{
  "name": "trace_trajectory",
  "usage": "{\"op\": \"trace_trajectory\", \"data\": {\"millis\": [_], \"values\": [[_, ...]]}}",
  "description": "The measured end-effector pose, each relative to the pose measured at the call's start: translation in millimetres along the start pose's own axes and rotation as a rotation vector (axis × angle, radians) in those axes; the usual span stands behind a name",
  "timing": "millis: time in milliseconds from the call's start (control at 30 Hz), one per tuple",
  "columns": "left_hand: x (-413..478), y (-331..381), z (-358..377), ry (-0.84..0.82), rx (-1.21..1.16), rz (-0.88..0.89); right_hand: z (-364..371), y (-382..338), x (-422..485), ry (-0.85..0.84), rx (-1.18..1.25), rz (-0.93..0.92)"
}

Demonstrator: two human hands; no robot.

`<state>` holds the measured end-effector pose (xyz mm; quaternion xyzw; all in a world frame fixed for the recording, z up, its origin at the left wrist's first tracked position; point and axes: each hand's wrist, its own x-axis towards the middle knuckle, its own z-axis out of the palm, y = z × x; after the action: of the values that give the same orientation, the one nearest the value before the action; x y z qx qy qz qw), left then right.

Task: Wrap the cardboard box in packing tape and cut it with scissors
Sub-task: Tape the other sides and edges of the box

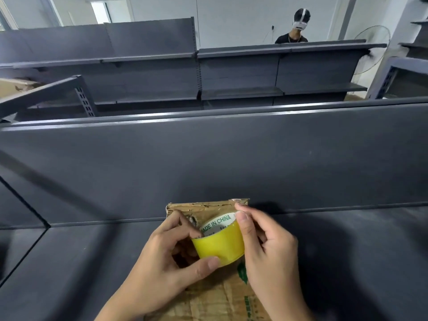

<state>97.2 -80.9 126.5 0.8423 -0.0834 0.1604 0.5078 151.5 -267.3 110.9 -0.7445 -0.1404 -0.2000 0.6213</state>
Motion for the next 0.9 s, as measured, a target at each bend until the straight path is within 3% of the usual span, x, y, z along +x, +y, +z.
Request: {"op": "trace_trajectory", "data": {"millis": [133, 300, 433, 533, 633, 733, 900], "values": [[-2, 1, 1, 0.011, 0.039, 0.021, -1, -3, 1, -0.02, -0.017, -0.044], [-3, 4, 3, 0.078, 0.055, 0.028, -2, -10, -3, -0.289, -0.031, -0.008], [-3, -1, -1, 0.008, 0.063, 0.058, -2, -9, 1, -0.335, -0.03, 0.077], [-3, -1, -2, 0.014, 0.095, 0.11, 1, -8, 1, -0.296, -0.06, 0.035], [-5, 3, 1, 0.062, 0.176, 0.191, 5, -10, 0, -0.153, -0.12, -0.193], [-8, 7, 2, 0.124, 0.164, 0.188, 9, -9, -4, -0.148, -0.101, -0.377], [-10, 16, 1, 0.029, 0.192, 0.213, 7, -9, -3, -0.093, 0.0, -0.42]]}}
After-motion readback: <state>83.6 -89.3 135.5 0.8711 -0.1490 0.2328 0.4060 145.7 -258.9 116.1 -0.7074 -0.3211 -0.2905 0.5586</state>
